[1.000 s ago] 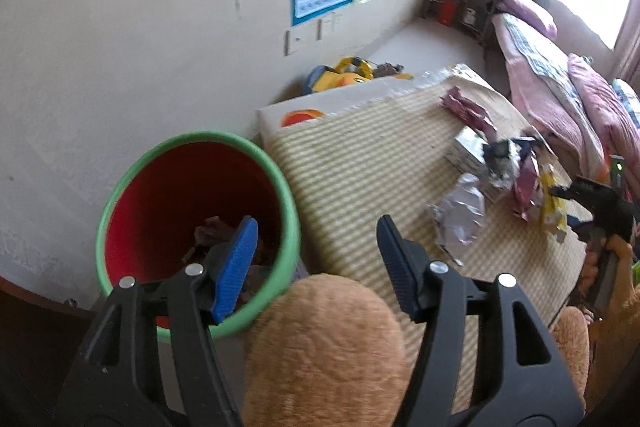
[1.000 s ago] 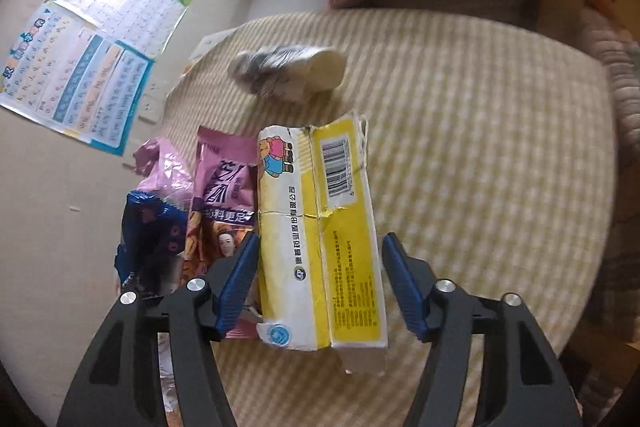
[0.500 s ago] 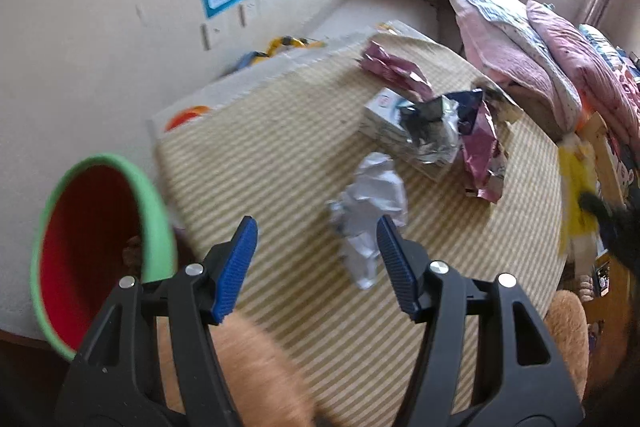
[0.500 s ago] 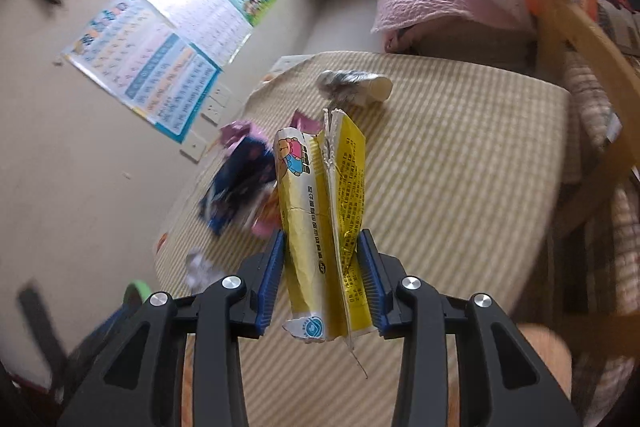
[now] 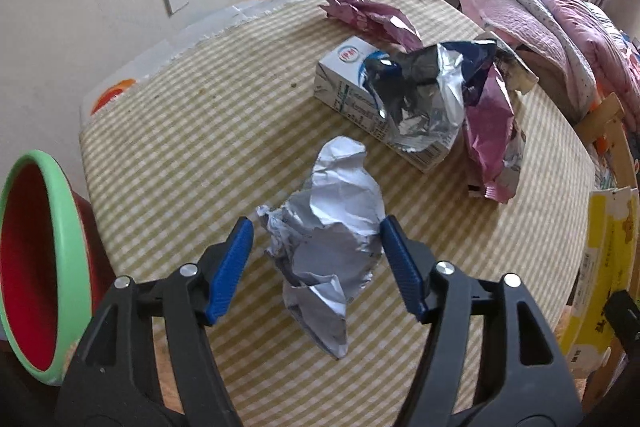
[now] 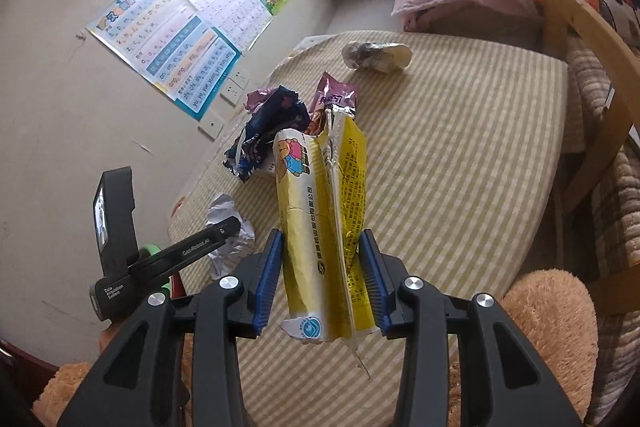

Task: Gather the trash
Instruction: 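Grasp the crumpled silver foil with the left tool and lift it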

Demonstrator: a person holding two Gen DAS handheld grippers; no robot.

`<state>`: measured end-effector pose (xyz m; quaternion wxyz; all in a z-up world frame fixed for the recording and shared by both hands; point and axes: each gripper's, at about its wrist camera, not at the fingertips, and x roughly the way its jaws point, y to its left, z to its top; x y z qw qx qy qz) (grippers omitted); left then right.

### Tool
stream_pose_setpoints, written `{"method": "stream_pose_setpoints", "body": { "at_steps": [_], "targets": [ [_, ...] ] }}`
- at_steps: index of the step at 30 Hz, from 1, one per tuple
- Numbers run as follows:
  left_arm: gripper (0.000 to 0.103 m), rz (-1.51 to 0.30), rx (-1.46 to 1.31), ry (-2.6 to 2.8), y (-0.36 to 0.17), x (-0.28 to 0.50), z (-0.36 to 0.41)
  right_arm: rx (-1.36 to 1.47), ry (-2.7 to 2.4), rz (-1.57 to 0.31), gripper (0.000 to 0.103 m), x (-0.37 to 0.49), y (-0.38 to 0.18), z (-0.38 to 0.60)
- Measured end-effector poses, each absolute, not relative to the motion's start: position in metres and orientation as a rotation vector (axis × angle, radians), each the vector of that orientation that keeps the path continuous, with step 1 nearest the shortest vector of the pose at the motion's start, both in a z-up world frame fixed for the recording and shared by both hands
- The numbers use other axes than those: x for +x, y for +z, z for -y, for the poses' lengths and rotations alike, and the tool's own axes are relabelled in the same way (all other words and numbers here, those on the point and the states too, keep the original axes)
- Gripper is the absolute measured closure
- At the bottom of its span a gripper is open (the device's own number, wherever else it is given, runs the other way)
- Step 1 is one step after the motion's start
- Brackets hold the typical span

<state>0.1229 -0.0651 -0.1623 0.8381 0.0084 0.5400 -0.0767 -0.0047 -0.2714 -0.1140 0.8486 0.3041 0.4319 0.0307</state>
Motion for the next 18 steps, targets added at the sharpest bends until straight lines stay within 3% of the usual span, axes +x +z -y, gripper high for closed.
{"method": "stream_pose_setpoints", "body": {
  "at_steps": [7,9,11,18],
  "targets": [
    [0.037,-1.185,0.027,-0.181,-0.173,0.114,0.076,0.639,0.063,-0.909,0.065,-0.007,-0.113,0.271],
    [0.050,-1.204,0.030,-0.180,-0.179,0.111,0.076,0.638,0.064,-0.907,0.065,-0.007,-0.113,0.270],
    [0.055,-1.184,0.028,-0.181,-0.177,0.107,0.074,0.636,0.063,-0.903,0.065,-0.008,-0.112,0.269],
    [0.057,-1.046,0.032,-0.151,-0.131,0.090,0.059,0.632,0.067,-0.884,0.065,-0.009,-0.103,0.267]
  ]
}}
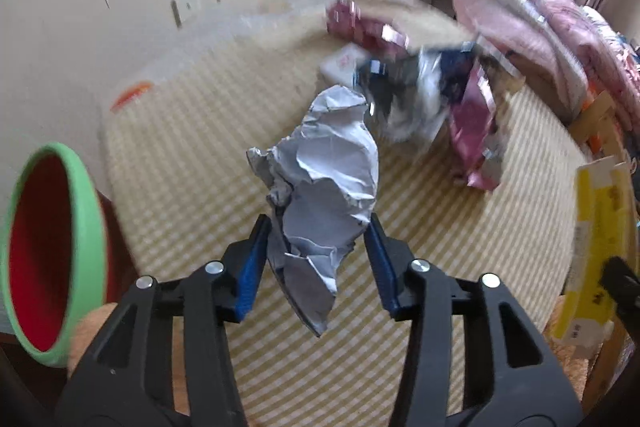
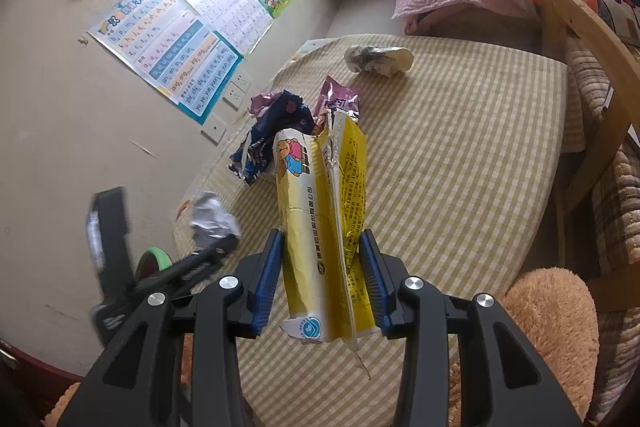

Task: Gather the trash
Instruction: 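Grasp the crumpled silver foil with the left tool and lift it, then carry the foil and yellow carton over the red bucket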

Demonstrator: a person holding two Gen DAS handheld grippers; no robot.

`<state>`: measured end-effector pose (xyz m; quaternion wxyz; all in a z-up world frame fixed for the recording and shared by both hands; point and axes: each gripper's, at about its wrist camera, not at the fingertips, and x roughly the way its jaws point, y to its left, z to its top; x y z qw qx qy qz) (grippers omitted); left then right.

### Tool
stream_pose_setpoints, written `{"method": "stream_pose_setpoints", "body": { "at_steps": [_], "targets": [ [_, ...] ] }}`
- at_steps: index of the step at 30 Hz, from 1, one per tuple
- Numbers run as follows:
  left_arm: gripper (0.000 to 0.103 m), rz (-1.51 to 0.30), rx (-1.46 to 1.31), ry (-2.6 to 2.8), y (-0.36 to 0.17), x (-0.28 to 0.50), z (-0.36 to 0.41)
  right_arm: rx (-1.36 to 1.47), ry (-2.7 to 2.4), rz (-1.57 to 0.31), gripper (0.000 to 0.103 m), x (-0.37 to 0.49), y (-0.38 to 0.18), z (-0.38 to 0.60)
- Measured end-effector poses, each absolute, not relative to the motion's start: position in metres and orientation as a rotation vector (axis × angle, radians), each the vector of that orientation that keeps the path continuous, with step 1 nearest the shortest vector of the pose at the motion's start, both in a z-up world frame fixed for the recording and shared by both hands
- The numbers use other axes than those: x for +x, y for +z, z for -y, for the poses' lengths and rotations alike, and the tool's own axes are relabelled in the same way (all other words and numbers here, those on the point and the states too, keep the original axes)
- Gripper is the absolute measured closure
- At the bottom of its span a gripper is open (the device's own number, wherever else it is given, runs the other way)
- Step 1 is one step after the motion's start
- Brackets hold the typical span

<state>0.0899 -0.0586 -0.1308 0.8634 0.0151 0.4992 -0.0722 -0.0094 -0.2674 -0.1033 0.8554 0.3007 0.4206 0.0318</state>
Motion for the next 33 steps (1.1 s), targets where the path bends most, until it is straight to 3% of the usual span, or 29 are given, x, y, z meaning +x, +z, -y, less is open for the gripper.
{"method": "stream_pose_setpoints", "body": {
  "at_steps": [11,33],
  "targets": [
    [0.057,-0.827,0.012,-0.160,-0.044,0.043,0.040,0.554,0.112,-0.825,0.065,-0.010,-0.068,0.239],
    [0.057,-0.756,0.023,-0.143,-0.026,0.024,0.025,0.442,0.151,-0.767,0.064,-0.012,-0.032,0.205]
  ]
}}
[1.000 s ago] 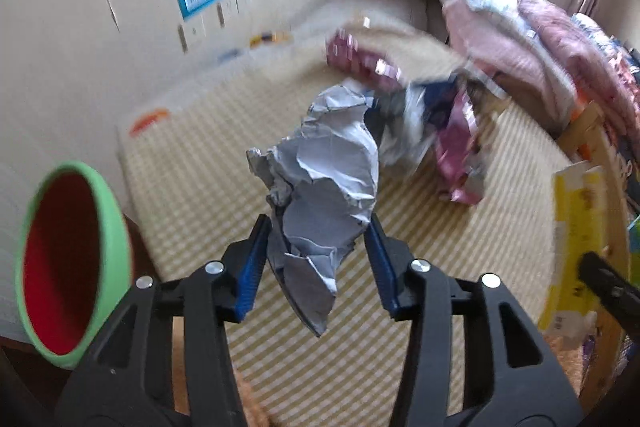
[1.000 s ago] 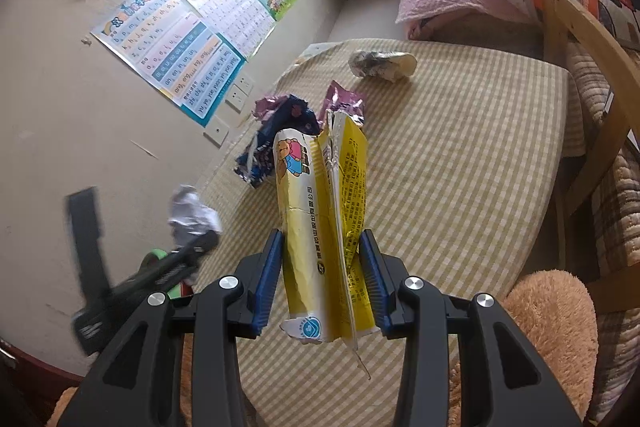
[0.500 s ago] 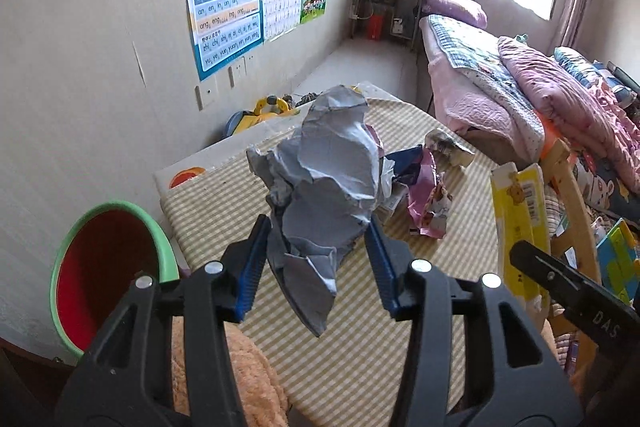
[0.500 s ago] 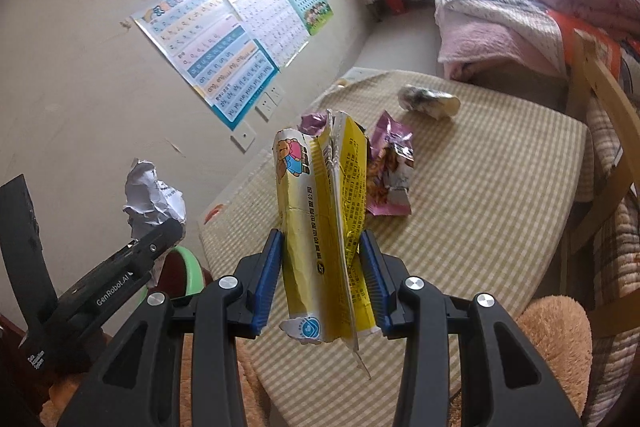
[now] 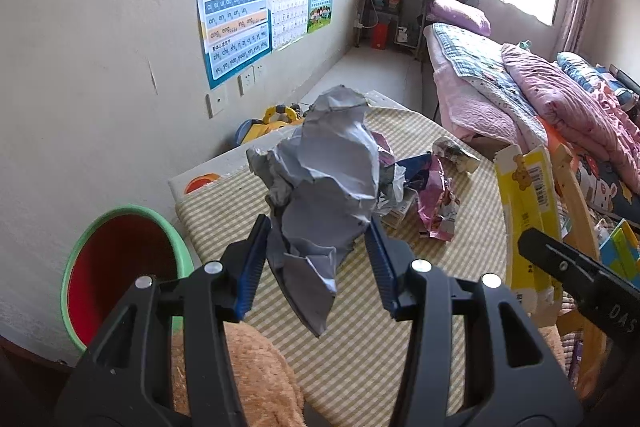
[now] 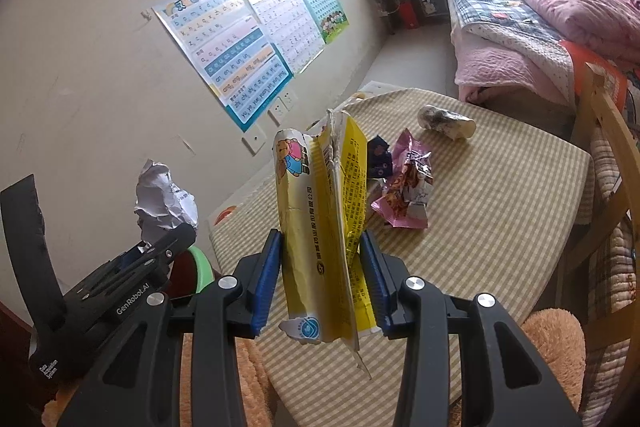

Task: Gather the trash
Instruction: 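Carry the foil and yellow carton over the red bucket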

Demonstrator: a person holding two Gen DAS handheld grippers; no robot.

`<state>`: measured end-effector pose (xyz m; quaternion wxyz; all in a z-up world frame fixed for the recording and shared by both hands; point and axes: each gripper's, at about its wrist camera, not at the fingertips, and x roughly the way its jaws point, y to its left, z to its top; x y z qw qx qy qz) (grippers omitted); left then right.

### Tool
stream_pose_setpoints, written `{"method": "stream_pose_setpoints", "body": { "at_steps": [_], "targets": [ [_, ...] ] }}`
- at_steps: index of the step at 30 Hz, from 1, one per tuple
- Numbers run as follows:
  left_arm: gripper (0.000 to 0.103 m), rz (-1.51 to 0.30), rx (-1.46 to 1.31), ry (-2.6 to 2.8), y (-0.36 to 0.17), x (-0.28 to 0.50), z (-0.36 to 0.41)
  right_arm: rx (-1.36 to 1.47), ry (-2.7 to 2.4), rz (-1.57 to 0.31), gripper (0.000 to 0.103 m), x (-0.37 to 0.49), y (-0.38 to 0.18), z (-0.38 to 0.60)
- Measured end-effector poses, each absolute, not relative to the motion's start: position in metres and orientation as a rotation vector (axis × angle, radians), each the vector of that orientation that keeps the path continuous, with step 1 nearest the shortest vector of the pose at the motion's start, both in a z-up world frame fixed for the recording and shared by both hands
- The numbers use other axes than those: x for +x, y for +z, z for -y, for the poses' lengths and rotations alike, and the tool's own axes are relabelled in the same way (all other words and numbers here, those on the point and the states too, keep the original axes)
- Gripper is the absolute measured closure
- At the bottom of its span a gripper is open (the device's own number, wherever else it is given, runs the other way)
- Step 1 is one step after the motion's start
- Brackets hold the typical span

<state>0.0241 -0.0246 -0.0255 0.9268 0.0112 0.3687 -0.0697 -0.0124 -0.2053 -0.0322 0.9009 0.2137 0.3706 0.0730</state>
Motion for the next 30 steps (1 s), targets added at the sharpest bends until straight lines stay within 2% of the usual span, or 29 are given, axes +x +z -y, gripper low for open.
{"method": "stream_pose_setpoints", "body": {
  "at_steps": [30],
  "targets": [
    [0.057,-0.743,-0.011,-0.074,-0.032,0.022,-0.011,0.374,0.188,-0.790,0.064,-0.009,-0.028,0.173]
  ]
}}
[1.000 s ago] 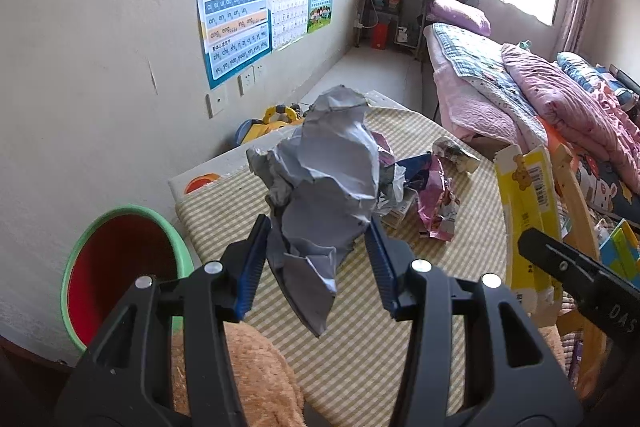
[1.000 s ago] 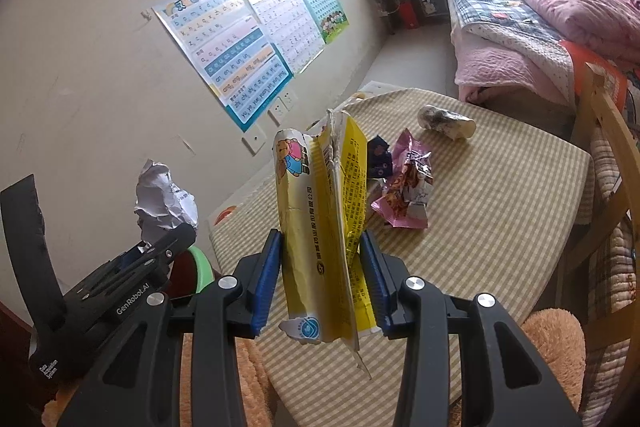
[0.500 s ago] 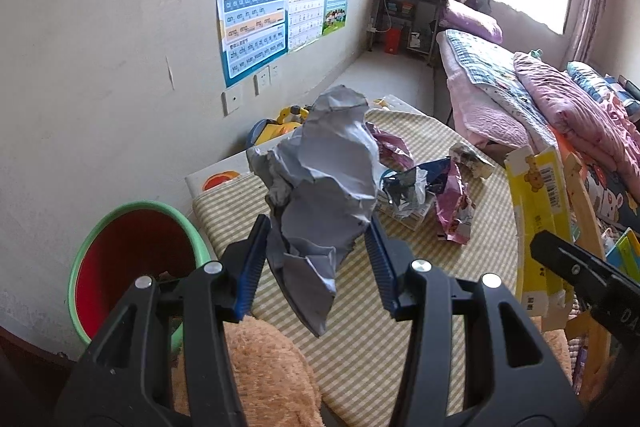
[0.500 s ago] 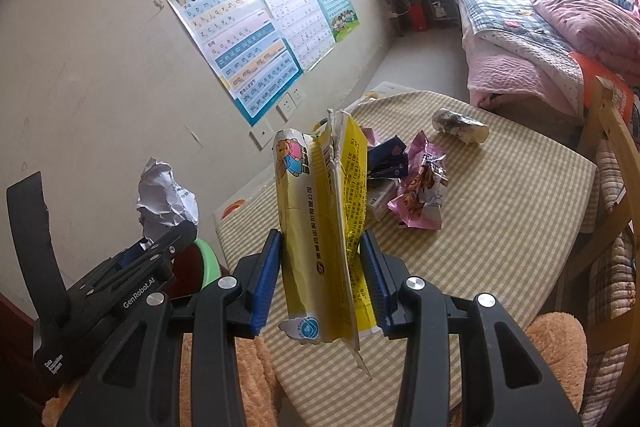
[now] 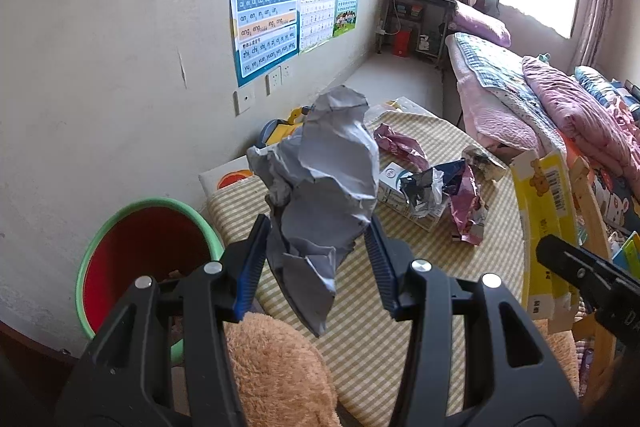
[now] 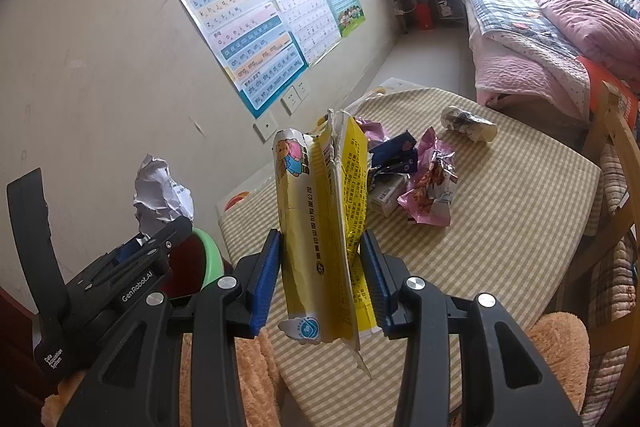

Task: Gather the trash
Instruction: 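Carry the foil and yellow carton over the red bucket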

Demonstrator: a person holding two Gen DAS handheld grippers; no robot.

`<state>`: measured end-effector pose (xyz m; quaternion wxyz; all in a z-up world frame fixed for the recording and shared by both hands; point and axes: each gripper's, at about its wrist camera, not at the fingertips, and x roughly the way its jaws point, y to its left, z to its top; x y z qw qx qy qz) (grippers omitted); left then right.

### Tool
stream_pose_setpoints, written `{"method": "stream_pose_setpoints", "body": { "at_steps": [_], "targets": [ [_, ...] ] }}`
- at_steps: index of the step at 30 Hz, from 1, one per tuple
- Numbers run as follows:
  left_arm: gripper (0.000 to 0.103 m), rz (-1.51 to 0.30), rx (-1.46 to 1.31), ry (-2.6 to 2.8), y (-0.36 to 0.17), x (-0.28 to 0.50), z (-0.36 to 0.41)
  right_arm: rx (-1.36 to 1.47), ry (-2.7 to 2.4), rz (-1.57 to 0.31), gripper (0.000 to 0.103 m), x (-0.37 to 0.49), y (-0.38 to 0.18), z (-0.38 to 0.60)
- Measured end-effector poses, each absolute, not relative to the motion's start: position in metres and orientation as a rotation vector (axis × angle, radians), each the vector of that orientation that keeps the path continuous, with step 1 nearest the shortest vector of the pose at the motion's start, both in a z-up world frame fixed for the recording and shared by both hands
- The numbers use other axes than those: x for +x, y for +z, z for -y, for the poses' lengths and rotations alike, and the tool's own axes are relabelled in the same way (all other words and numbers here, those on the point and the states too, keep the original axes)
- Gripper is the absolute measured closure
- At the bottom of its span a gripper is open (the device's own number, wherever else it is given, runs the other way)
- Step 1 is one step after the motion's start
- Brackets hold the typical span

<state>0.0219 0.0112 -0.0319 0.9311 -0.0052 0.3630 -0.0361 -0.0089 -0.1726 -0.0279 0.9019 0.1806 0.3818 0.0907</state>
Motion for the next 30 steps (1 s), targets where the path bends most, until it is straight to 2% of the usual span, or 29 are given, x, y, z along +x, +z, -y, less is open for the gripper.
{"method": "stream_pose_setpoints", "body": {
  "at_steps": [30],
  "targets": [
    [0.057,-0.757,-0.122,0.017,-0.043,0.025,-0.074,0.273,0.239,-0.853,0.064,0.003,-0.034,0.122]
  ]
}}
